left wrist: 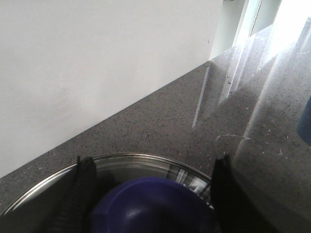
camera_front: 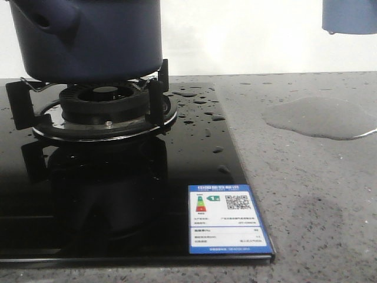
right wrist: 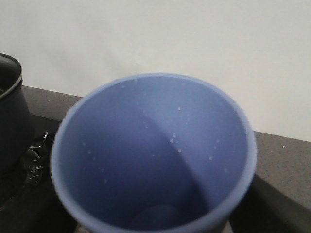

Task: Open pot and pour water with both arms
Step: 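Carry the empty cup back and set it on the counter, open right gripper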

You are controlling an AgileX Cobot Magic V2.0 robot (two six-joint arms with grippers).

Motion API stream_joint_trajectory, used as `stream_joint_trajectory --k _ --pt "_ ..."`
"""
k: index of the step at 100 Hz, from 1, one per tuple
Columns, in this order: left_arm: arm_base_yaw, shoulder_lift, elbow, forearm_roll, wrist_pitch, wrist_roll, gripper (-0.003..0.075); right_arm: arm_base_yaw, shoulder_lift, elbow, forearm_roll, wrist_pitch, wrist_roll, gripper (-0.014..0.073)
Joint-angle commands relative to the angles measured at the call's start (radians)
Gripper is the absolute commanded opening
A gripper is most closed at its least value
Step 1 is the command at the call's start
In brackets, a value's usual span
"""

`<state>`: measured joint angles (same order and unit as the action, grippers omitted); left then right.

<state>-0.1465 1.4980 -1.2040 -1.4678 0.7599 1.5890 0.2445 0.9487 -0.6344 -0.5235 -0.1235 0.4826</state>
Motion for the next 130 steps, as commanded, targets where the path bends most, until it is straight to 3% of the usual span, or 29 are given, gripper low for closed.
stream_joint_trajectory --k 1,7,24,30,57,82,130 --pt "0.004 -0.057 -0.03 -0.095 0.044 0.0 0.0428 -0.008 -0.009 -0.027 0.008 -0.085 0.003 0.0255" --pt "0.011 -0.076 -0.03 -0.095 0.056 0.0 0.0369 -0.008 -0.009 -0.027 0.008 -0.085 0.003 0.0255" --pt "0.038 -0.15 -0.03 -0.095 0.061 0.03 0.0056 -0.008 -0.009 -0.027 0.008 -0.085 0.003 0.0255" --pt "0.05 -0.178 -0.03 -0.09 0.061 0.03 -0.0022 -0.008 -0.009 -0.027 0.008 -0.087 0.003 0.0255" --pt "0.064 -0.254 -0.03 -0.087 0.062 0.024 -0.002 -0.01 0.047 -0.027 0.007 -0.118 -0.004 0.0255" --pt "0.064 -0.347 -0.016 -0.041 0.04 -0.045 -0.002 -0.074 0.172 -0.027 0.009 -0.259 -0.004 0.0255" --pt "0.064 -0.47 0.118 -0.024 -0.003 -0.045 -0.002 -0.096 0.399 -0.027 0.009 -0.303 -0.004 0.026"
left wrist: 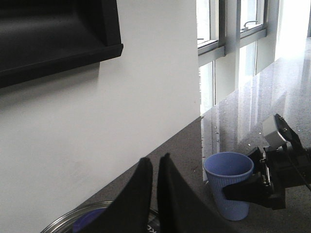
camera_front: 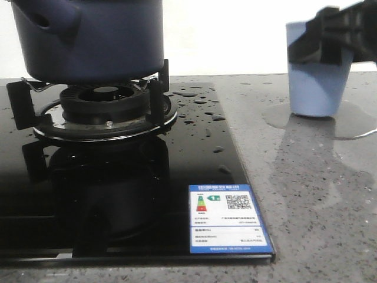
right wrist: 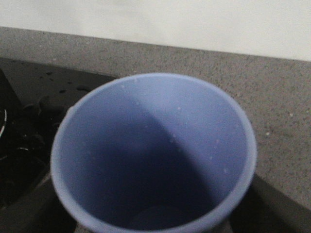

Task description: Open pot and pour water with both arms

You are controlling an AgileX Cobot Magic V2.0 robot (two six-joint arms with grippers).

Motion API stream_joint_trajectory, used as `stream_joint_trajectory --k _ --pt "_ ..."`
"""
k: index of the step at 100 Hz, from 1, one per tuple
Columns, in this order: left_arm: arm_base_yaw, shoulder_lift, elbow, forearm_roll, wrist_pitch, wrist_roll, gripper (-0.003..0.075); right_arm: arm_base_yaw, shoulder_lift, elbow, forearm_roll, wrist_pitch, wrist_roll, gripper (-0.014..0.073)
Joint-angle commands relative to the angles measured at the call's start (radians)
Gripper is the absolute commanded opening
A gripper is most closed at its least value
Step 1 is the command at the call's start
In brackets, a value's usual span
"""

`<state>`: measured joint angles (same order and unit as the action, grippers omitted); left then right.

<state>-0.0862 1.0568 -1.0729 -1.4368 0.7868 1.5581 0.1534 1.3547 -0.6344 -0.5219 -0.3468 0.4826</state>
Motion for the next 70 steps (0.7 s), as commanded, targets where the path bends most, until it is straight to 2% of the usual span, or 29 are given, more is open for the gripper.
stream_joint_trajectory --k 1,9,24,31,55,62,70 --pt "0.003 -0.029 -0.011 -0.055 -0.03 -0.014 -0.002 -0.005 -0.007 -0.027 0.007 -0.08 -0.004 0.0263" --pt "0.003 -0.037 -0.009 -0.035 -0.036 -0.014 -0.002 -0.005 -0.005 -0.027 0.007 -0.082 -0.004 0.0328" --pt "0.003 -0.051 -0.009 -0.036 -0.038 -0.014 -0.002 -0.005 -0.017 -0.027 0.007 -0.087 -0.004 0.0579" --pt "0.003 -0.061 -0.009 -0.036 -0.04 -0.014 -0.002 -0.005 -0.042 -0.027 0.007 -0.067 -0.004 0.066" --pt "0.003 -0.151 0.036 -0.04 -0.157 -0.034 -0.002 -0.005 -0.229 -0.027 0.005 0.013 -0.004 0.0664" --pt "0.003 -0.196 0.075 -0.04 -0.194 -0.034 -0.002 -0.003 -0.303 -0.027 0.005 0.103 0.0 0.0664" --pt "0.003 -0.261 0.13 -0.04 -0.232 -0.034 -0.002 0.009 -0.397 -0.027 0.007 0.273 0.035 0.066"
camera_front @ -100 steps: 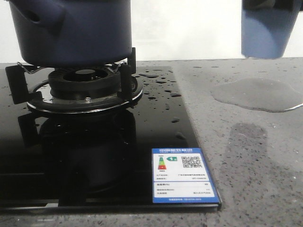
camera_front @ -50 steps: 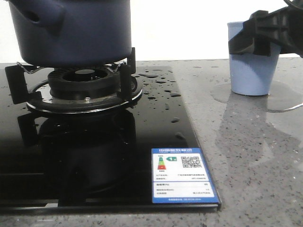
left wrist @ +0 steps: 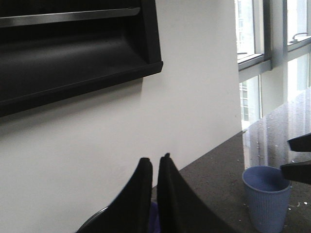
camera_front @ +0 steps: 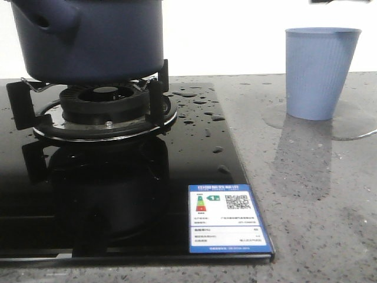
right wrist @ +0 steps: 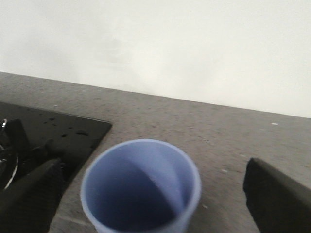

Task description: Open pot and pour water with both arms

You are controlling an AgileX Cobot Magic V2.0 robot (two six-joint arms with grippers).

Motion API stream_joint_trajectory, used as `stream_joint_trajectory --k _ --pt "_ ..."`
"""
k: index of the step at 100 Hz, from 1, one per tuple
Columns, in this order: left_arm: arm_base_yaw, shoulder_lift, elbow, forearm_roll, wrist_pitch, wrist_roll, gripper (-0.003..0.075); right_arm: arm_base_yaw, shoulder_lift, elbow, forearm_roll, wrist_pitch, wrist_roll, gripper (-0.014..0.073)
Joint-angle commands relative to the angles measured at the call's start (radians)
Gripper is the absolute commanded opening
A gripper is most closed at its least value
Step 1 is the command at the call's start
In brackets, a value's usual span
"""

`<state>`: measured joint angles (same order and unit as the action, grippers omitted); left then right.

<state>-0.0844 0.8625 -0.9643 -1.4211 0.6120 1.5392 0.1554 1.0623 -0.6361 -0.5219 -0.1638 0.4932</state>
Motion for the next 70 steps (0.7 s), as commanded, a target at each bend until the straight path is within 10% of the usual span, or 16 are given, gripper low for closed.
stream_joint_trajectory --k 1,14,30,70 --pt "0.002 -0.08 0.041 -0.056 -0.065 -0.015 -0.002 0.01 -0.113 -0.026 0.007 0.104 0.029 0.0654" --pt "0.002 -0.213 0.172 -0.056 -0.16 -0.041 -0.002 0.05 -0.286 -0.021 0.01 0.372 0.029 0.0468" --pt "0.002 -0.372 0.362 -0.056 -0.231 -0.065 -0.002 0.115 -0.529 0.045 0.01 0.389 0.027 -0.008" --pt "0.002 -0.577 0.594 -0.135 -0.258 -0.071 -0.002 0.215 -0.943 0.18 0.031 0.449 0.028 -0.0071"
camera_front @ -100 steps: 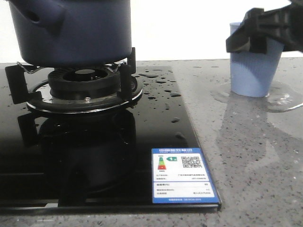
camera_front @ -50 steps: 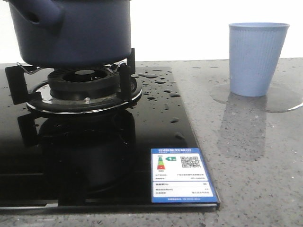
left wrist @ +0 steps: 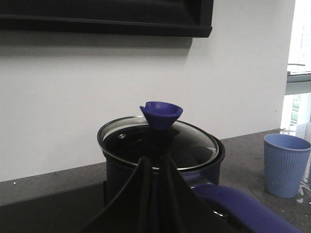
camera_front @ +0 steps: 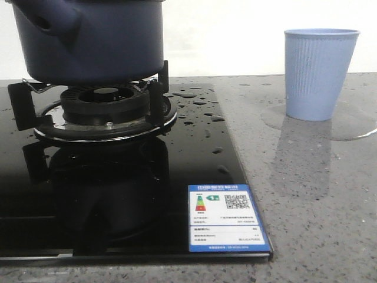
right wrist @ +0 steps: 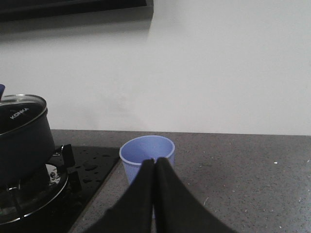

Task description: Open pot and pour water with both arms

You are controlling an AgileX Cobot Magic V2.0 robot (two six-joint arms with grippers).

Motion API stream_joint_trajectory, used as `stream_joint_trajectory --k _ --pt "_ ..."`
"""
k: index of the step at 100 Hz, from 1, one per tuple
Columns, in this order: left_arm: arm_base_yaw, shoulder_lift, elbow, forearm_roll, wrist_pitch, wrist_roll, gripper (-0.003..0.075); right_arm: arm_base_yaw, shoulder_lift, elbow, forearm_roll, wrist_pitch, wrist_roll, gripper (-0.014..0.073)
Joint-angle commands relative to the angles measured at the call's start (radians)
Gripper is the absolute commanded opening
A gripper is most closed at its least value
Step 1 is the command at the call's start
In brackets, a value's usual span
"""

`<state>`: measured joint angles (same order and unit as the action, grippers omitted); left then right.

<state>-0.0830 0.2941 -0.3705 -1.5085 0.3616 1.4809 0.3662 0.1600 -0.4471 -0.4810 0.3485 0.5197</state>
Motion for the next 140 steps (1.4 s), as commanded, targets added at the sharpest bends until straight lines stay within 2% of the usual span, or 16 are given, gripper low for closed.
stream_joint_trajectory --k 1,14,90,99,106,109,113,116,118,125,133,140 --pt "0.0 -0.011 0.002 -0.048 -0.007 -0.013 -0.002 0.004 -0.045 -0.009 -0.01 -0.063 0.001 -0.0071" --pt "0.0 -0.018 0.018 -0.048 -0.003 -0.013 -0.002 0.004 -0.094 -0.005 -0.01 -0.063 0.001 -0.0071" --pt "0.0 -0.019 0.018 -0.048 -0.003 -0.013 -0.002 0.004 -0.096 -0.005 -0.01 -0.063 0.001 -0.0071" --pt "0.0 -0.02 0.018 0.02 -0.007 -0.013 -0.002 0.004 -0.096 -0.005 -0.01 -0.063 0.001 -0.0071" --pt "0.0 -0.023 0.018 0.172 0.0 -0.025 -0.002 0.004 -0.096 -0.005 -0.01 -0.063 0.001 -0.0071" --pt "0.0 -0.025 0.016 0.245 0.002 -0.082 -0.002 0.004 -0.096 -0.005 -0.01 -0.063 0.001 -0.0071" --pt "0.0 -0.027 0.016 0.384 -0.015 -0.252 -0.002 0.004 -0.096 -0.005 -0.01 -0.063 0.001 -0.0071" --pt "0.0 -0.029 0.016 0.515 -0.022 -0.398 -0.002 0.004 -0.096 -0.005 -0.01 -0.063 0.001 -0.0071" --pt "0.0 -0.031 0.016 0.658 -0.021 -0.556 -0.002 0.004 -0.096 -0.005 -0.01 -0.063 0.001 -0.0071" --pt "0.0 -0.045 0.02 0.986 -0.007 -0.896 -0.002 0.004 -0.096 -0.005 -0.01 -0.063 0.001 -0.0071" --pt "0.0 -0.074 0.039 1.211 -0.016 -1.084 -0.002 0.004 -0.096 -0.005 -0.01 -0.063 0.001 -0.0071" --pt "0.0 -0.112 0.079 1.321 -0.074 -1.143 -0.002 0.004 -0.096 -0.005 -0.01 -0.063 0.001 -0.0071"
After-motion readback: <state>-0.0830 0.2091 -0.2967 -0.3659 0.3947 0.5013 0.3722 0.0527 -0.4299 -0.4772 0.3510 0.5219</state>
